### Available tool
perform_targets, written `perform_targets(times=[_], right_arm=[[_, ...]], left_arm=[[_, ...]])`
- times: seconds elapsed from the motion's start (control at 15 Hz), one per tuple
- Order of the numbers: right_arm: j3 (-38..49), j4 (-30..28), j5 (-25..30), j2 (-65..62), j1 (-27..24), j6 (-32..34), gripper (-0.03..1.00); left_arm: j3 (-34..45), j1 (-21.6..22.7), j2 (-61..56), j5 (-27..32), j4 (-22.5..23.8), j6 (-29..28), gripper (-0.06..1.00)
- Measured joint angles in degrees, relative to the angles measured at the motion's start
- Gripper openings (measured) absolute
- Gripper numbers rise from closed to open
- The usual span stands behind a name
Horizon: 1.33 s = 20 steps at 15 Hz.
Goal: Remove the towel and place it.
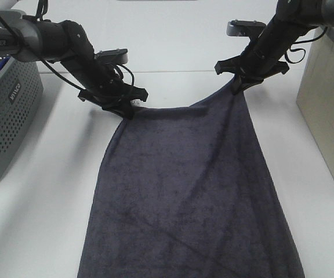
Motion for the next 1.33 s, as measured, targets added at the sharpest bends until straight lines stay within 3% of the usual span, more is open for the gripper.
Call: perform_targets(times=[0.27, 0.73, 1.0, 1.33], right_arm=[[0.0, -1.5, -1.8, 0.0, 0.0, 0.0, 0.02], [0.0, -1.3, -14.8, 0.0, 0.0, 1.3, 0.02], [0.0, 0.9, -23.4, 0.0, 0.0, -1.3, 0.02], [0.0, 3.2, -30.2, 0.0, 0.0, -4.6, 0.02]], left_arm=[[0.2, 0.0, 0.0, -5.0, 3.4, -2.8, 0.01], [1.0, 0.0, -1.4, -20.3, 9.2, -3.3, 0.01], [1.0, 0.0, -1.6, -27.4, 10.0, -3.3, 0.01], [1.0, 0.0, -1.6, -35.6, 10.9, -3.3, 0.01]])
